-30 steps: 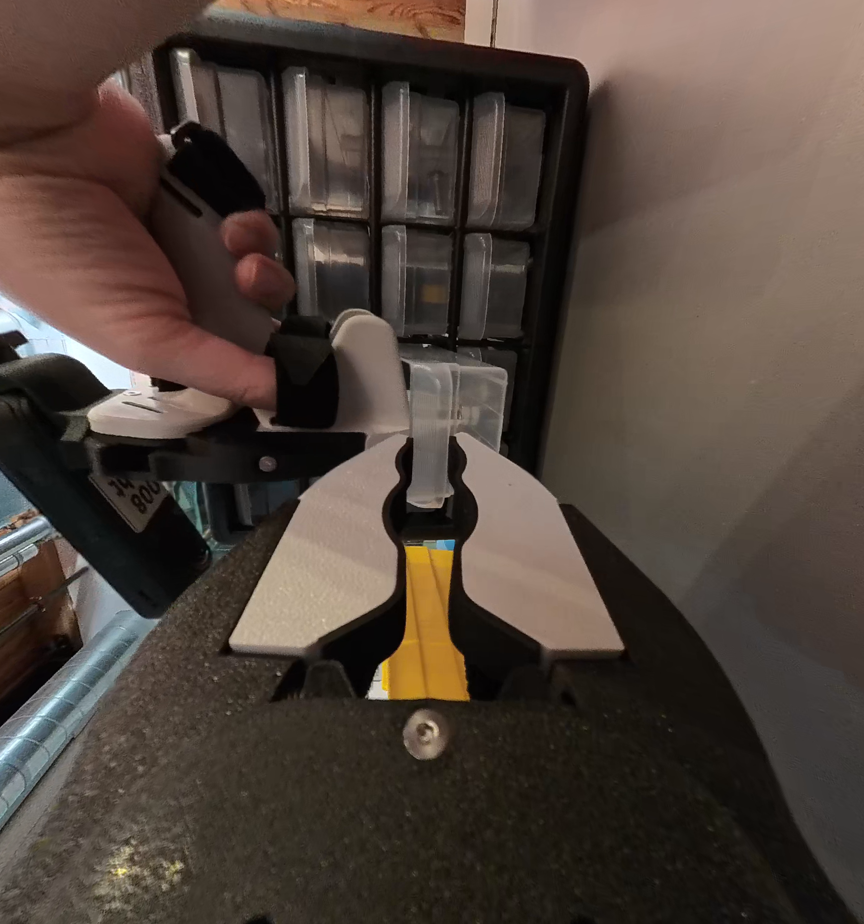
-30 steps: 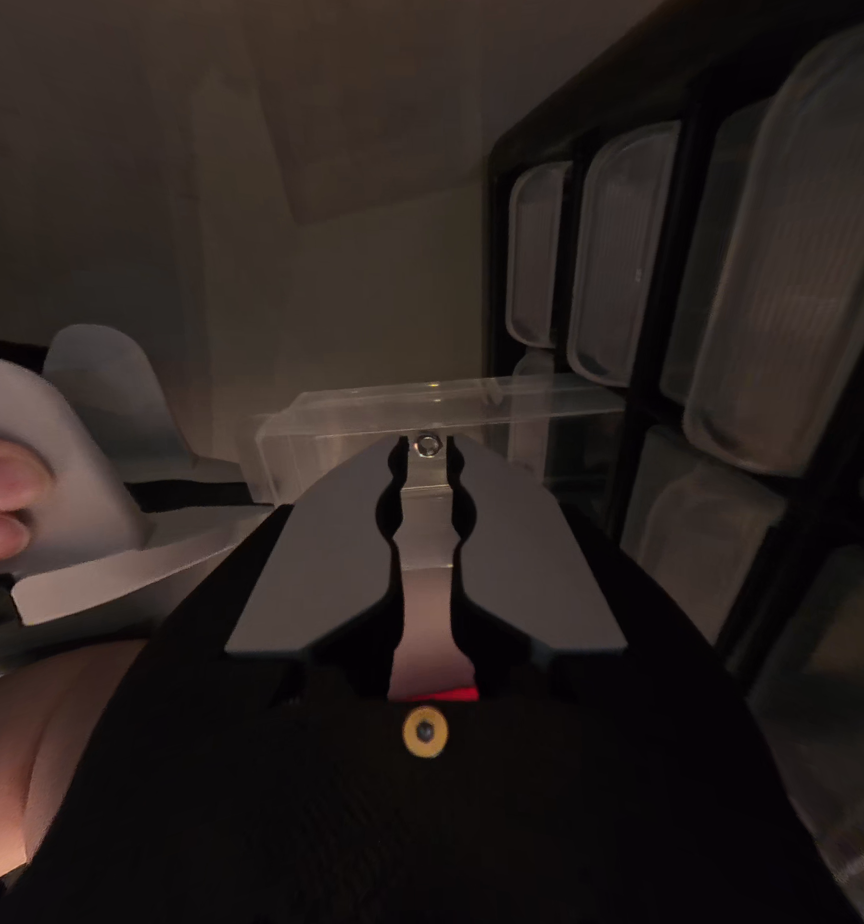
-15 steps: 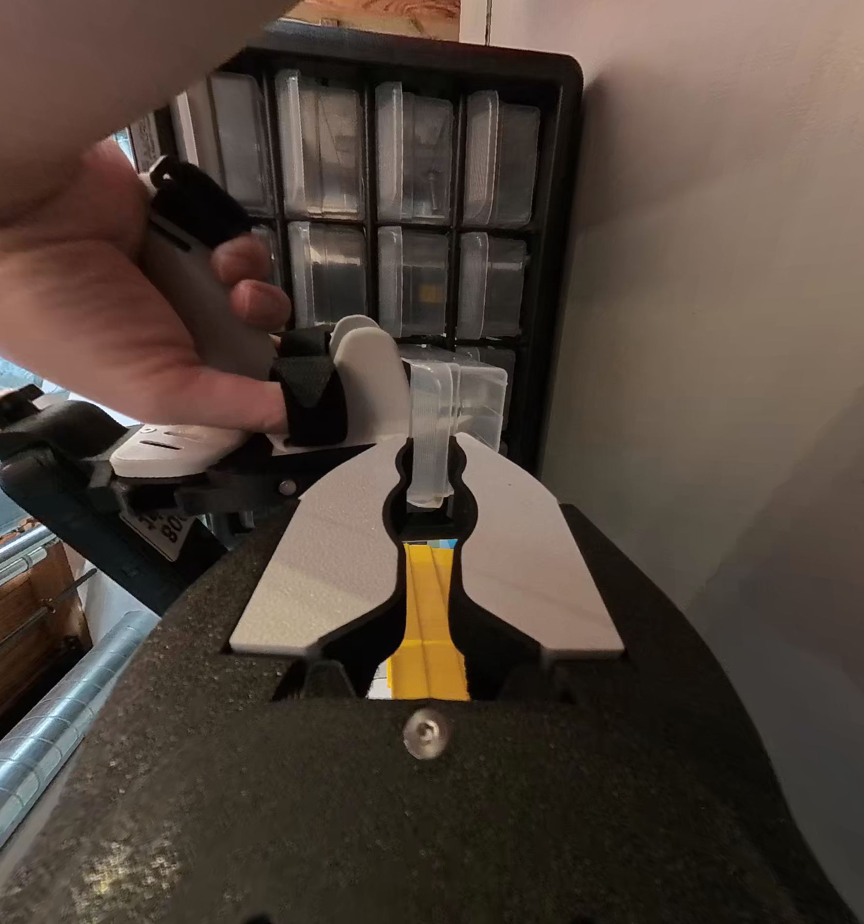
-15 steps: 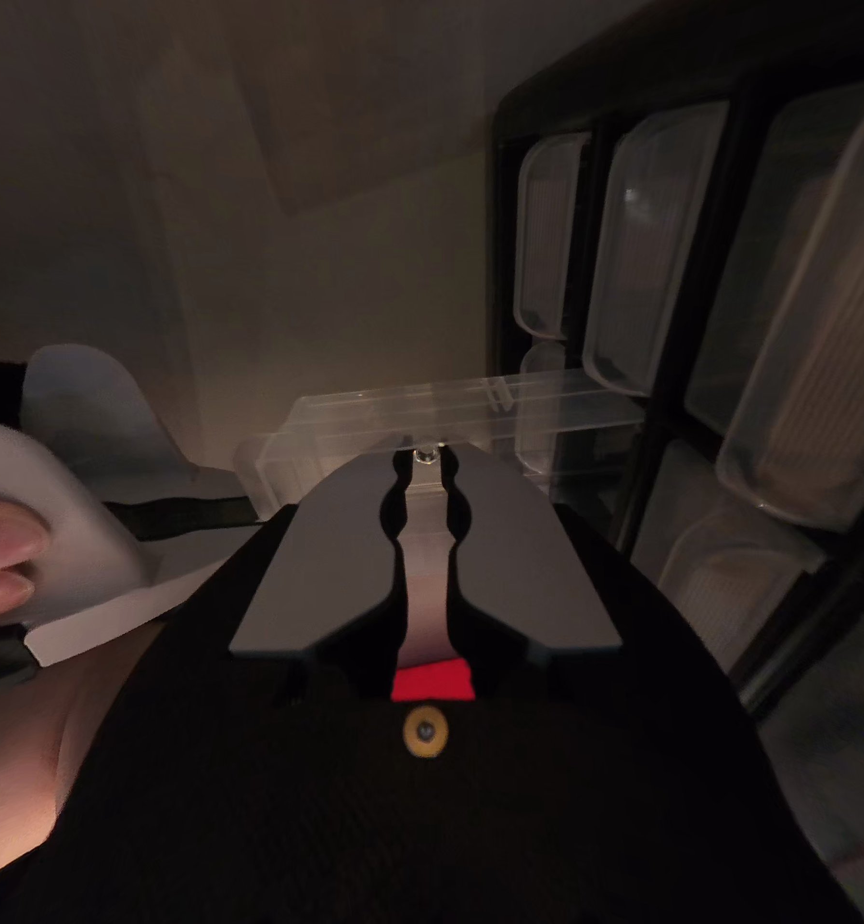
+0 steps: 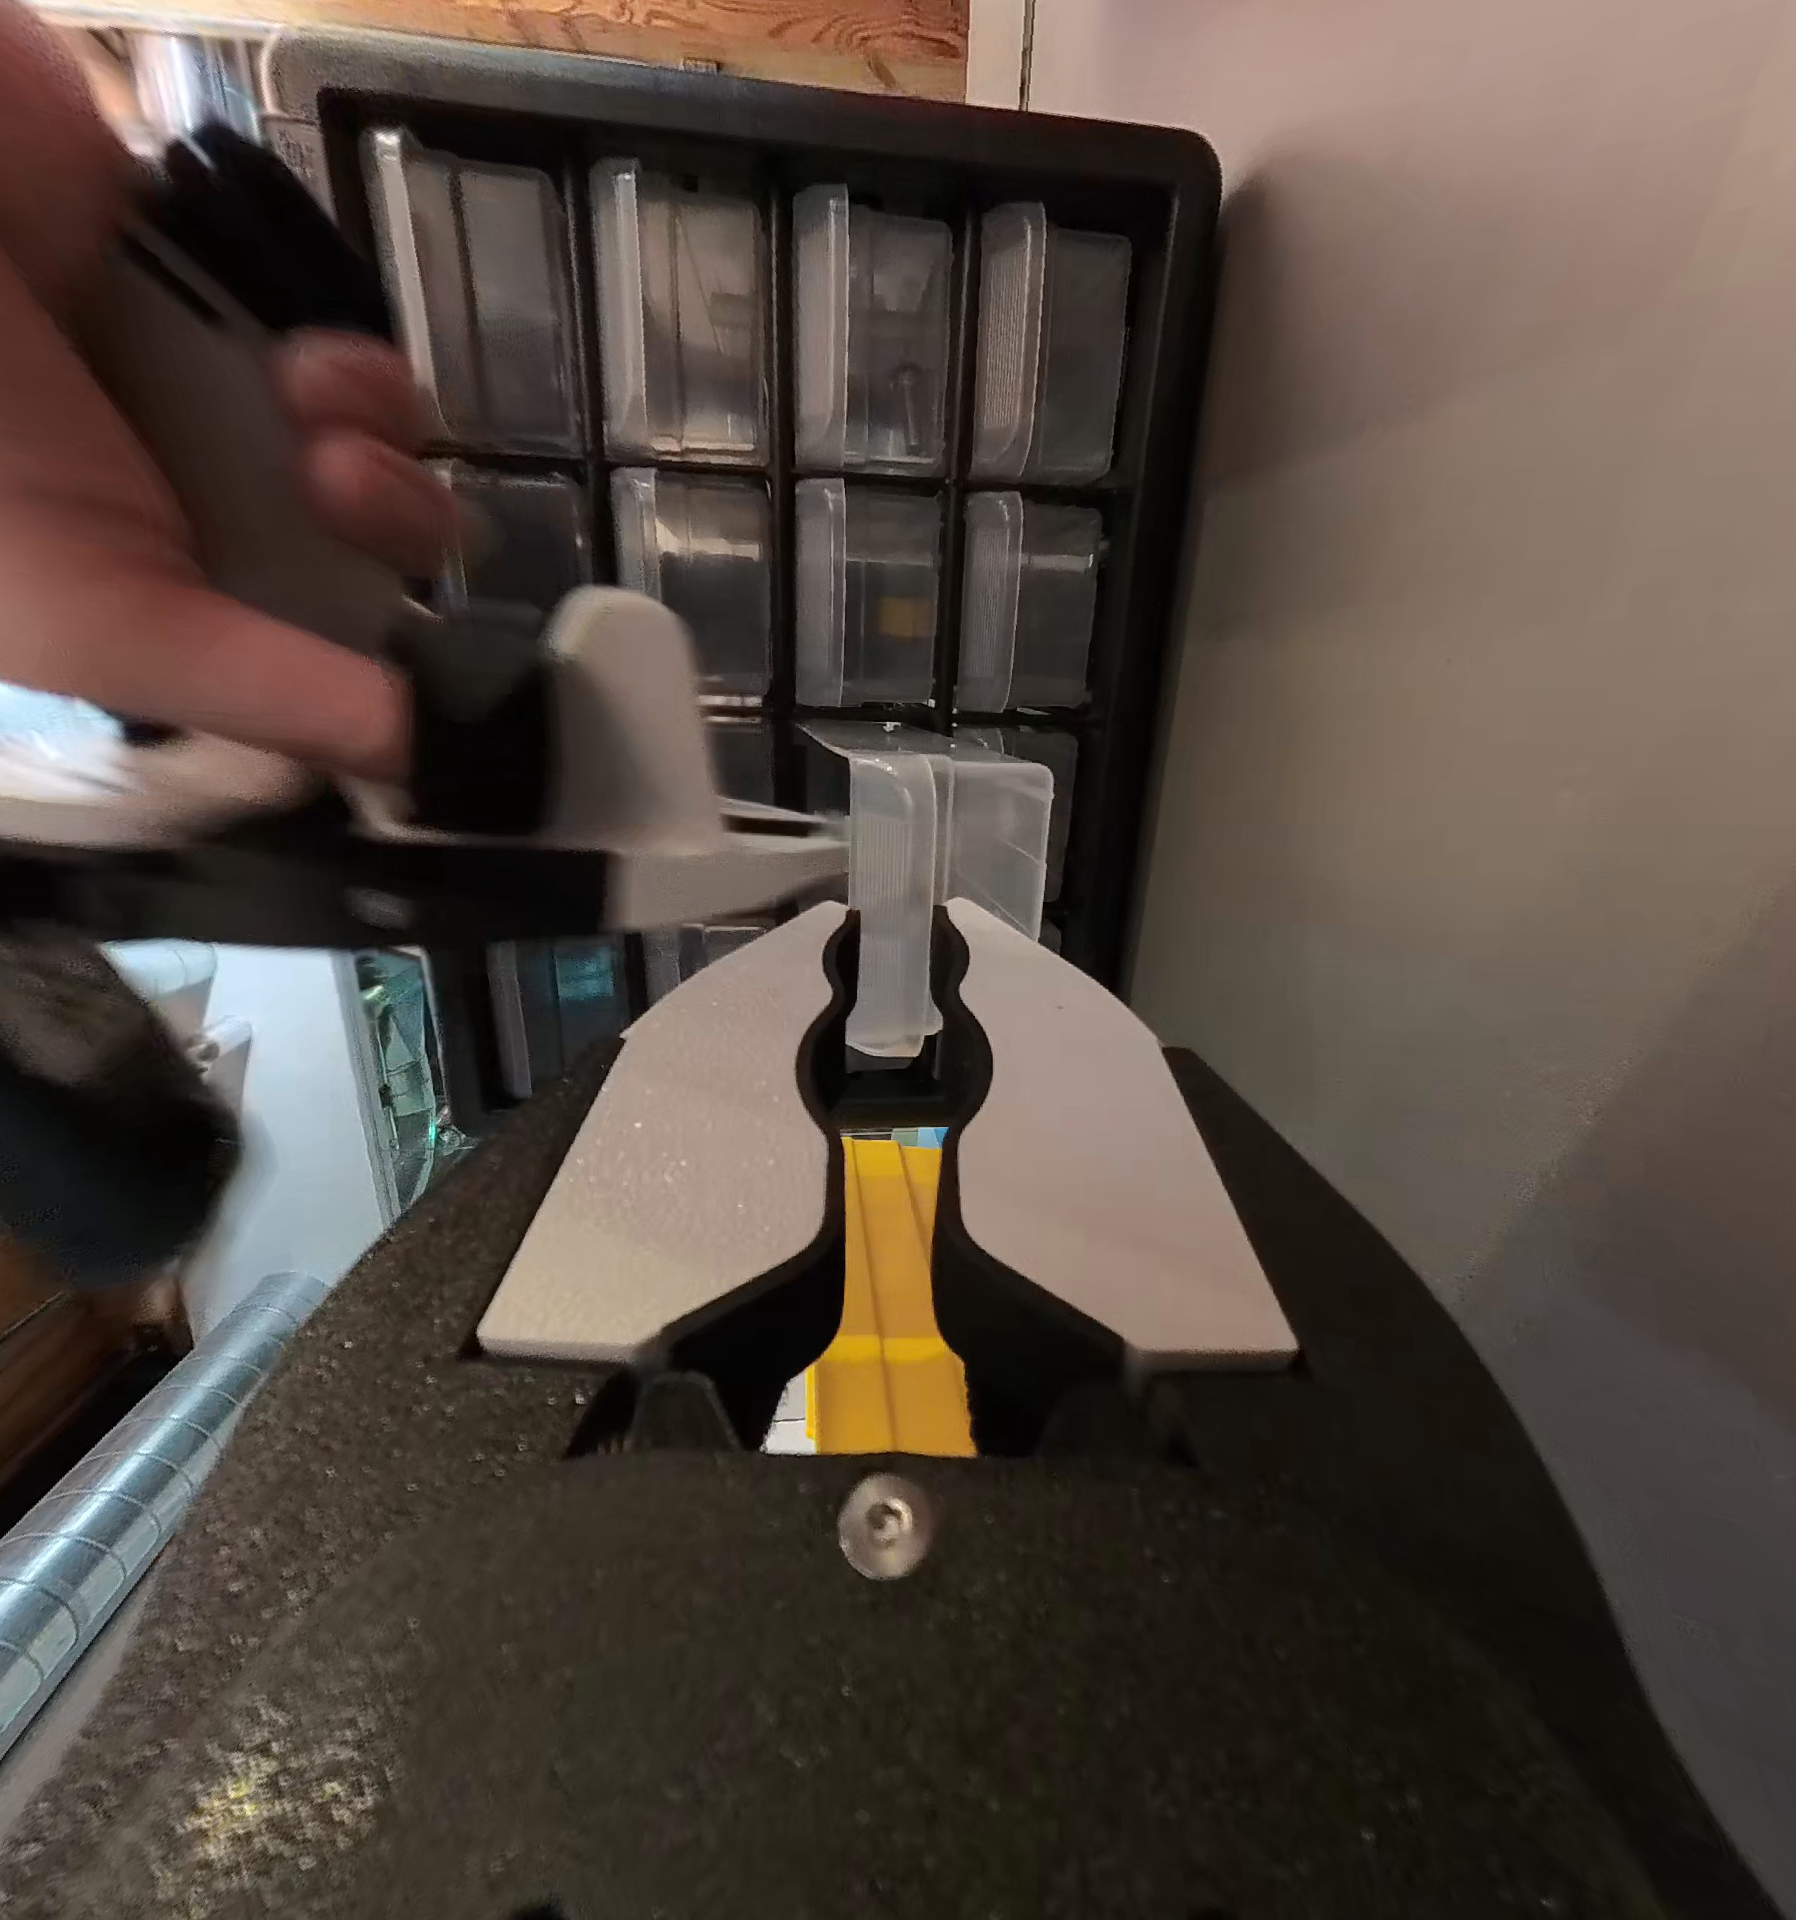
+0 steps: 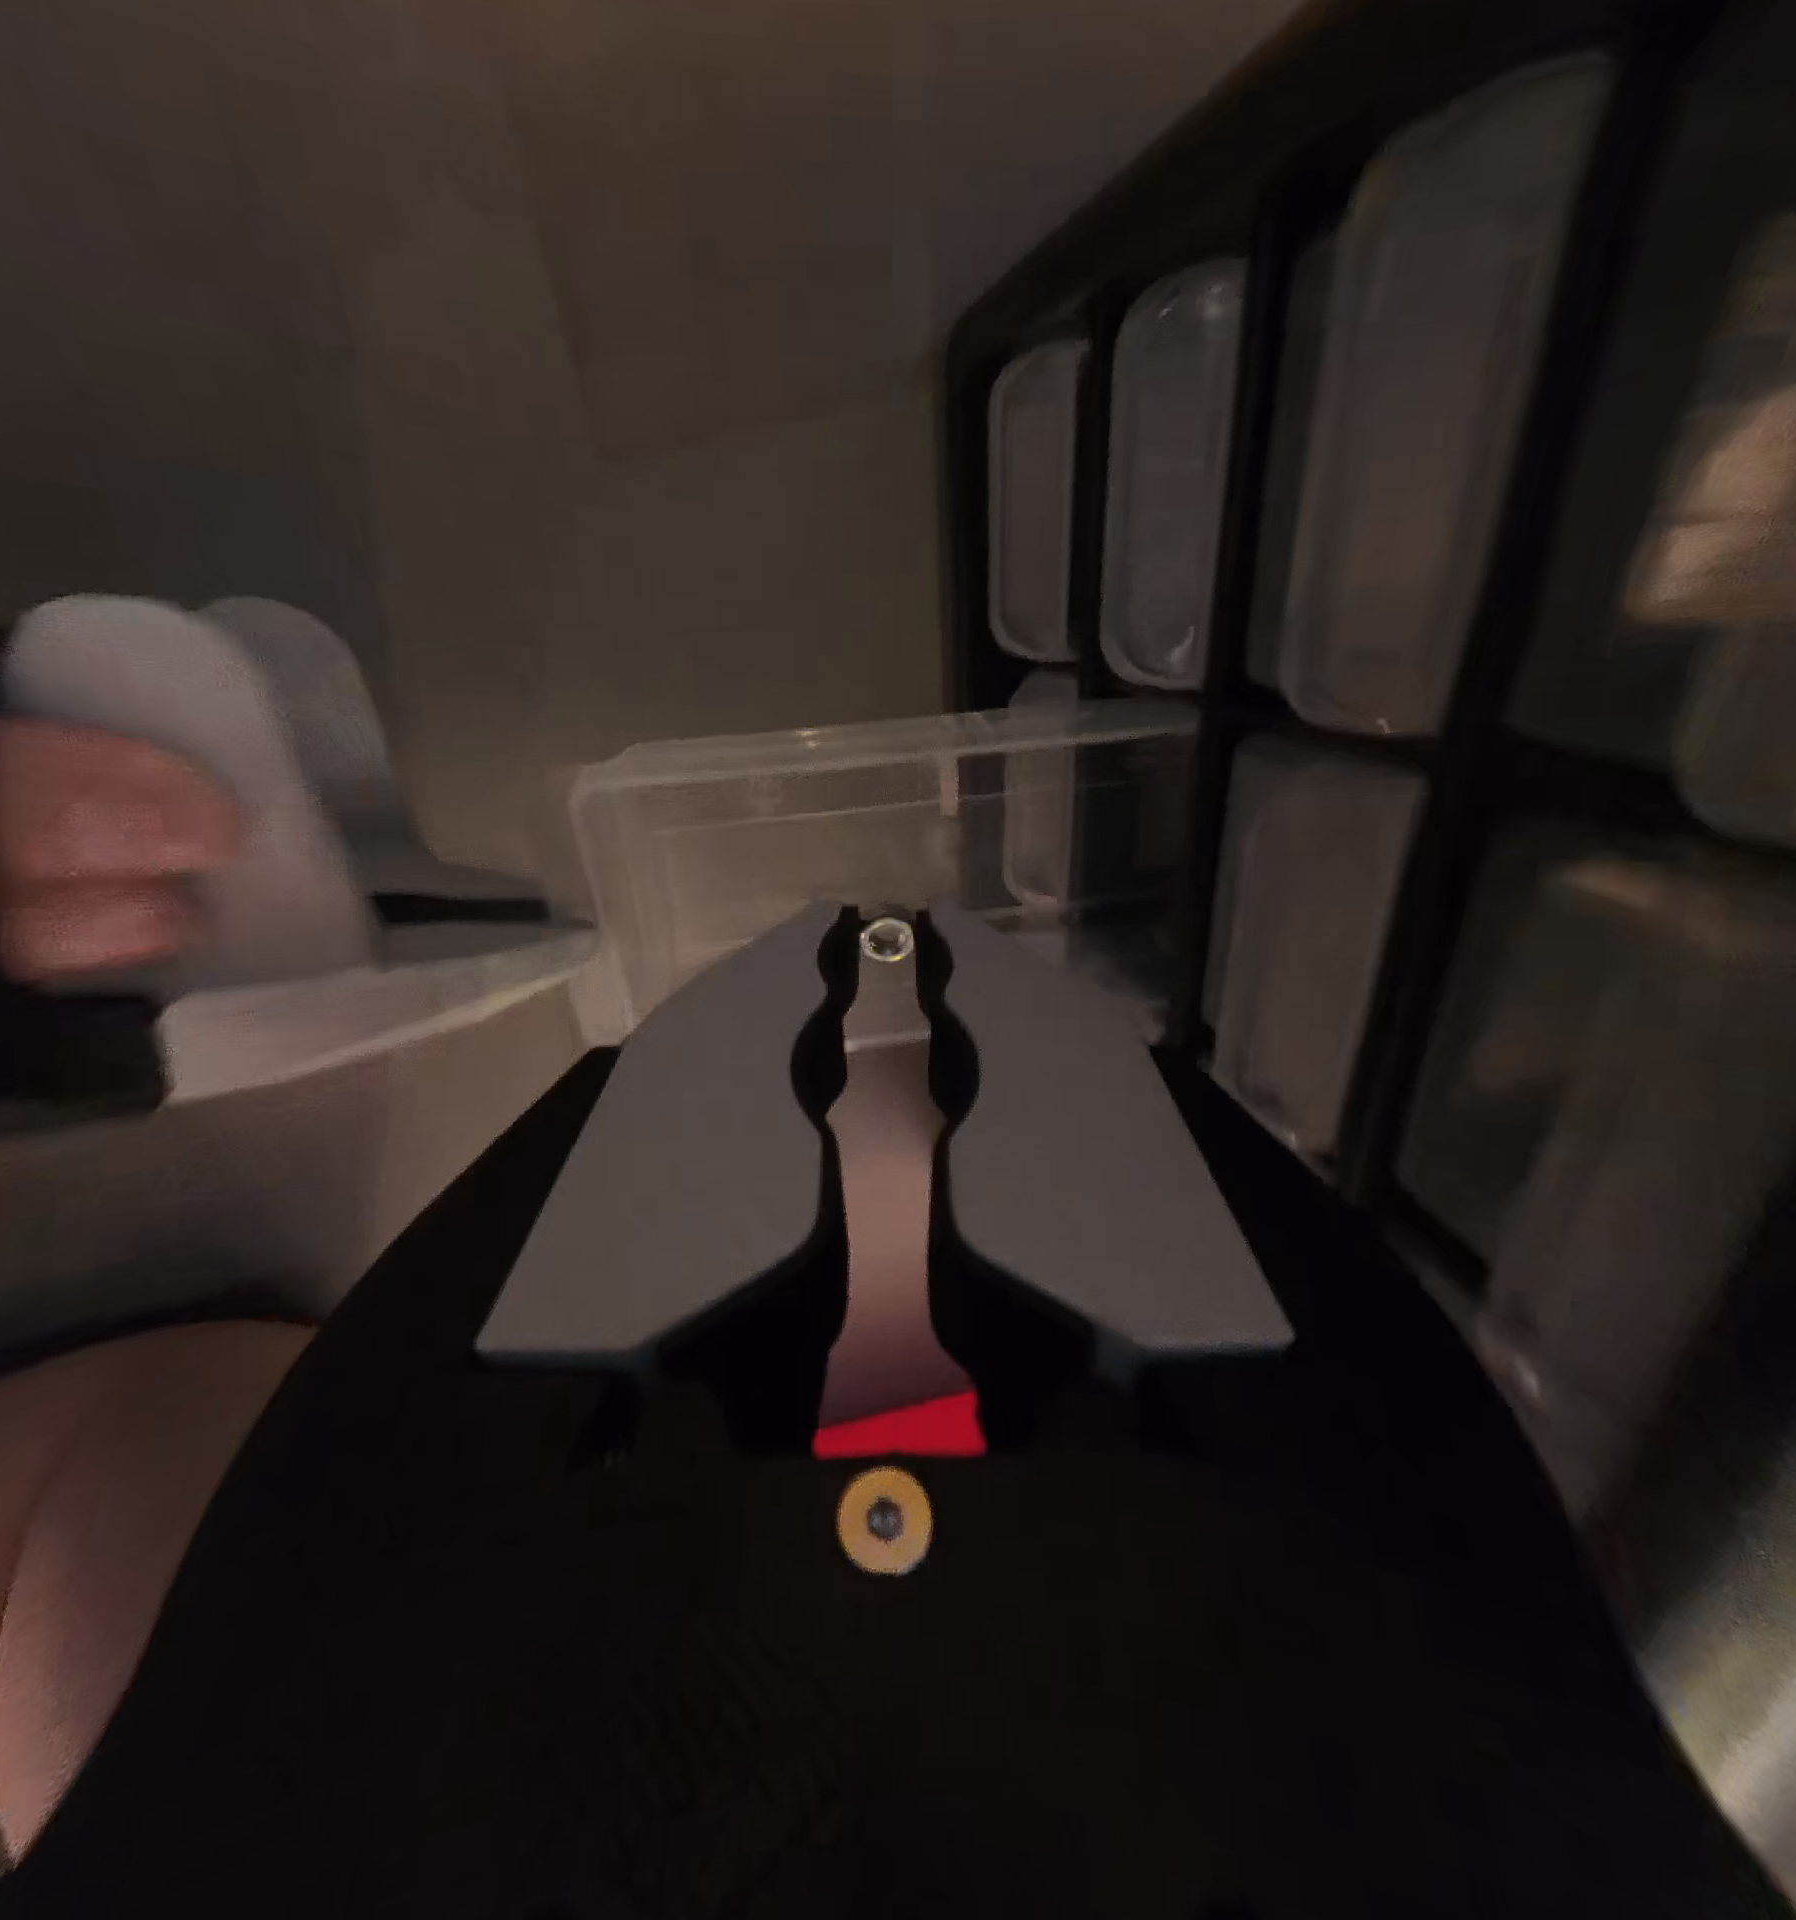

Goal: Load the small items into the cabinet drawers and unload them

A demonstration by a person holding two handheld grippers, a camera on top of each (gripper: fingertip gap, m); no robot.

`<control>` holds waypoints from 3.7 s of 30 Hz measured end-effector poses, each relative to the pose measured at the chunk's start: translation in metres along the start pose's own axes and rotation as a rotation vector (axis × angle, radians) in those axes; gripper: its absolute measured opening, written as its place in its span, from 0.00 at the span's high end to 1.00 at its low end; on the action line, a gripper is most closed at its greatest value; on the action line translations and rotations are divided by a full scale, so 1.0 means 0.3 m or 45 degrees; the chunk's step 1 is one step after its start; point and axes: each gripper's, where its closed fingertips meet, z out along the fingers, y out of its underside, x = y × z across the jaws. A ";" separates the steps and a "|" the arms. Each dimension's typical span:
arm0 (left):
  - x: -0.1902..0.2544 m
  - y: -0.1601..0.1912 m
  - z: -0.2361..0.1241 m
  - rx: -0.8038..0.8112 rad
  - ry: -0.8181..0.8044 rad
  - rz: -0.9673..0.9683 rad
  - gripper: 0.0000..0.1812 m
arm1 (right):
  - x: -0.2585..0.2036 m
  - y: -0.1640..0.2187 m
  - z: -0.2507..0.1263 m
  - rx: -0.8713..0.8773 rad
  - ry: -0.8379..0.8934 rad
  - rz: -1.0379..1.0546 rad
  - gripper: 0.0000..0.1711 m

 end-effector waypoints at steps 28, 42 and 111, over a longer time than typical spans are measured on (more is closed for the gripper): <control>-0.005 -0.004 0.015 -0.007 -0.013 -0.021 0.94 | 0.270 1.243 0.168 0.178 0.062 1.805 0.93; -0.025 0.006 0.072 -0.026 -0.046 0.036 0.94 | 0.294 1.211 -0.031 0.342 0.186 1.880 0.86; -0.035 -0.195 0.086 0.138 -0.119 0.154 0.94 | 0.051 0.169 0.018 0.019 0.005 0.168 0.92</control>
